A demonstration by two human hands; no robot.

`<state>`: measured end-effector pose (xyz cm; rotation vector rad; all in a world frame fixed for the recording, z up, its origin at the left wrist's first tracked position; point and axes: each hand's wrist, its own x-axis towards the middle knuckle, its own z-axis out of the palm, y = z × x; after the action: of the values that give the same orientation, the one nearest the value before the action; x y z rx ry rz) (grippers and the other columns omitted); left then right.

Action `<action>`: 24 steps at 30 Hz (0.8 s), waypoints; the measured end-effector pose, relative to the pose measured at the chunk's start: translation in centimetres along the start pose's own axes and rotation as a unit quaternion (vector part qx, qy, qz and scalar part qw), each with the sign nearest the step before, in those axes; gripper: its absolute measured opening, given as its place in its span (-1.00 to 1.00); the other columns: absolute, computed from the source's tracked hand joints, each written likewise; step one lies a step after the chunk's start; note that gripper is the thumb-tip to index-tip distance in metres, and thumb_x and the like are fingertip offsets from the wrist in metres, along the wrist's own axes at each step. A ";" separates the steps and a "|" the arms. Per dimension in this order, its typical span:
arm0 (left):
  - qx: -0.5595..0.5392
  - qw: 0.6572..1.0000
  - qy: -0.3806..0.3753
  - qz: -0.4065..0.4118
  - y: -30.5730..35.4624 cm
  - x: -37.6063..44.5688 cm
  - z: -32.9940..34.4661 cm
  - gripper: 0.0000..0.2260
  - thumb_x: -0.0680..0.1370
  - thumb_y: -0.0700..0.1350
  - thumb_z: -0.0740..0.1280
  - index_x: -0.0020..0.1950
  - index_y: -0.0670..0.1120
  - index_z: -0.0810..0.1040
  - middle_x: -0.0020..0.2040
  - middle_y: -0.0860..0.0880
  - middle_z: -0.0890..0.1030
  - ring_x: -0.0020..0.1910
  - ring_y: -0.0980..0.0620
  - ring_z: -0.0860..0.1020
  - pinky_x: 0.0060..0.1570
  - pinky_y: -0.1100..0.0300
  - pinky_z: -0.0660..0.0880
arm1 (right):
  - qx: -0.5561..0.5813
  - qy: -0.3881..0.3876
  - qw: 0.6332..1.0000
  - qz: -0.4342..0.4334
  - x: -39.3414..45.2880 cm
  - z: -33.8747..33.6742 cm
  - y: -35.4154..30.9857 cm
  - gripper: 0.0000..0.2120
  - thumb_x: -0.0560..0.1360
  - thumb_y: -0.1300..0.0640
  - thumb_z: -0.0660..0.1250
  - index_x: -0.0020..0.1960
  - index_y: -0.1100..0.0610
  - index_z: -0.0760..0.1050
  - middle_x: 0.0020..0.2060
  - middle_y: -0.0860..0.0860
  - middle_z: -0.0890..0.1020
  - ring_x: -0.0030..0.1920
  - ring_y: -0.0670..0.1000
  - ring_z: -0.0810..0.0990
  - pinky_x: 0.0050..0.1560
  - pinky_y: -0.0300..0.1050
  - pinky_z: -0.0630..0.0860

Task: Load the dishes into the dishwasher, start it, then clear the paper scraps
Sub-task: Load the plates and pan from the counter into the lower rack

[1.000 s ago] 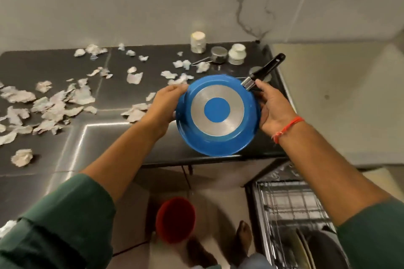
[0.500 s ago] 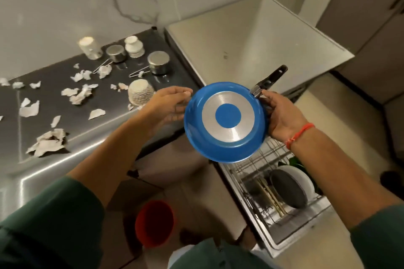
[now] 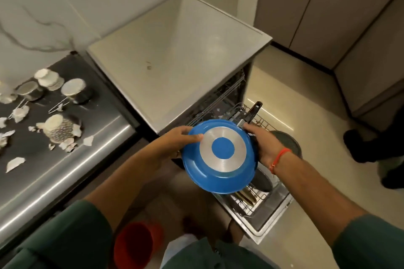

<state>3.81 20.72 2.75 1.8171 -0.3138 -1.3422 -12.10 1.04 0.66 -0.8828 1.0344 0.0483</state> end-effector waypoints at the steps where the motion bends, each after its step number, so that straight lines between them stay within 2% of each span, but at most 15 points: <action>1: -0.007 1.000 0.005 -0.008 0.0 0.7 0.6 -0.60 0.47 0.10 0.51 0.24 -0.02 0.62 0.12 -0.12 0.70 0.09 -0.12 0.68 0.08 -0.05 0.61 | 0.007 0.003 1.000 0.008 0.3 -0.6 0.3 -0.78 0.55 -0.06 0.36 -0.12 0.08 0.59 -0.35 0.06 0.68 -0.40 0.06 0.64 -0.23 -0.05 0.59; 3: -0.001 0.999 0.006 -0.033 0.0 3.0 1.9 -0.83 0.60 -0.03 0.41 0.17 -0.01 0.62 0.02 -0.06 0.70 -0.05 0.02 0.70 -0.13 0.13 0.61 | 0.030 0.018 0.999 0.024 1.1 -2.1 0.6 -0.79 0.55 -0.07 0.37 -0.08 0.08 0.59 -0.34 0.06 0.68 -0.40 0.06 0.64 -0.27 -0.06 0.58; 5: 0.008 0.998 0.015 -0.054 0.1 4.8 2.8 -0.85 0.62 -0.07 0.37 0.18 -0.01 0.58 -0.01 -0.01 0.68 -0.13 0.10 0.69 -0.27 0.23 0.58 | 0.051 0.037 0.997 0.034 1.9 -3.2 1.1 -0.79 0.53 -0.08 0.39 -0.06 0.08 0.59 -0.32 0.06 0.69 -0.37 0.07 0.65 -0.22 -0.05 0.59; 8: 0.031 0.995 0.027 -0.088 -0.3 8.5 3.9 -0.68 0.59 0.03 0.41 0.30 -0.03 0.51 0.13 -0.04 0.65 0.02 0.00 0.67 -0.15 0.13 0.60 | 0.082 0.067 0.994 0.037 3.3 -4.4 1.7 -0.81 0.52 -0.05 0.40 -0.09 0.08 0.62 -0.29 0.06 0.71 -0.31 0.09 0.66 -0.12 0.00 0.61; 10: 0.043 0.994 0.044 -0.095 -1.1 11.0 4.7 -0.68 0.59 0.09 0.40 0.27 -0.02 0.51 0.13 -0.04 0.65 0.01 0.00 0.66 -0.08 0.06 0.62 | 0.098 0.084 0.991 0.045 4.2 -4.9 2.1 -0.82 0.52 -0.03 0.41 -0.10 0.09 0.63 -0.27 0.08 0.72 -0.24 0.12 0.66 0.03 0.09 0.61; 11: 0.046 0.993 0.050 -0.101 -1.6 12.2 5.0 -0.67 0.58 0.13 0.39 0.24 -0.03 0.53 0.12 -0.06 0.65 0.00 -0.01 0.66 -0.03 0.00 0.62 | 0.105 0.095 0.989 0.046 4.7 -5.1 2.4 -0.83 0.53 0.00 0.41 -0.11 0.09 0.62 -0.27 0.09 0.72 -0.22 0.13 0.66 0.05 0.10 0.60; 13: 0.049 0.990 0.042 -0.122 -3.0 15.1 5.6 -0.64 0.57 0.20 0.37 0.16 -0.06 0.60 0.11 -0.11 0.68 0.01 -0.06 0.67 0.05 -0.08 0.62 | 0.119 0.117 0.985 0.035 5.9 -5.5 3.3 -0.90 0.54 0.11 0.40 -0.11 0.13 0.61 -0.24 0.11 0.69 -0.24 0.10 0.64 -0.05 0.03 0.59; 15: 0.054 0.985 0.038 -0.159 -4.2 17.0 6.1 -0.63 0.62 0.20 0.29 0.11 -0.08 0.64 0.07 -0.12 0.70 0.01 -0.09 0.67 0.00 -0.04 0.60 | 0.123 0.136 0.983 0.028 6.9 -5.5 4.3 -0.94 0.54 0.25 0.37 0.00 0.21 0.60 -0.16 0.15 0.67 -0.24 0.08 0.63 -0.21 -0.09 0.57; 18: 0.056 0.978 0.040 -0.199 -5.7 20.0 6.9 -0.55 0.67 0.19 0.19 0.01 -0.18 0.61 0.01 -0.15 0.70 0.02 -0.16 0.66 0.07 -0.06 0.59 | 0.150 0.172 0.973 0.039 8.7 -5.3 5.2 -0.83 0.56 0.31 0.34 0.14 0.23 0.58 -0.16 0.13 0.67 -0.24 0.06 0.64 -0.30 -0.14 0.61; 20: 0.046 0.979 0.046 -0.194 -6.4 21.7 7.6 -0.59 0.68 0.18 0.16 -0.04 -0.15 0.53 -0.04 -0.19 0.66 -0.06 -0.13 0.64 -0.04 0.02 0.55 | 0.181 0.189 0.964 0.044 10.4 -5.3 5.4 -0.82 0.57 0.30 0.34 0.16 0.20 0.58 -0.14 0.12 0.68 -0.20 0.08 0.66 -0.24 -0.09 0.63; 22: 0.021 0.978 0.050 -0.200 -7.0 23.4 8.3 -0.60 0.70 0.15 0.13 0.00 -0.15 0.54 -0.04 -0.17 0.65 -0.10 -0.10 0.62 -0.15 0.13 0.53 | 0.210 0.207 0.954 0.044 12.3 -5.2 5.7 -0.84 0.57 0.29 0.35 0.14 0.20 0.59 -0.08 0.16 0.69 -0.12 0.14 0.66 -0.11 0.00 0.64; 24: -0.008 0.977 0.076 -0.201 -7.6 24.7 8.9 -0.64 0.71 0.11 0.12 0.05 -0.13 0.55 -0.01 -0.13 0.65 -0.08 -0.08 0.61 -0.18 0.14 0.53 | 0.222 0.216 0.950 0.051 14.2 -4.8 6.0 -0.90 0.58 0.25 0.35 0.07 0.19 0.59 -0.07 0.18 0.68 -0.10 0.16 0.65 -0.03 0.08 0.62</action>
<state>3.82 5.77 -20.14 2.0270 0.1563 -1.4552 -10.49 -3.17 -14.88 -0.4315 1.4298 -0.2939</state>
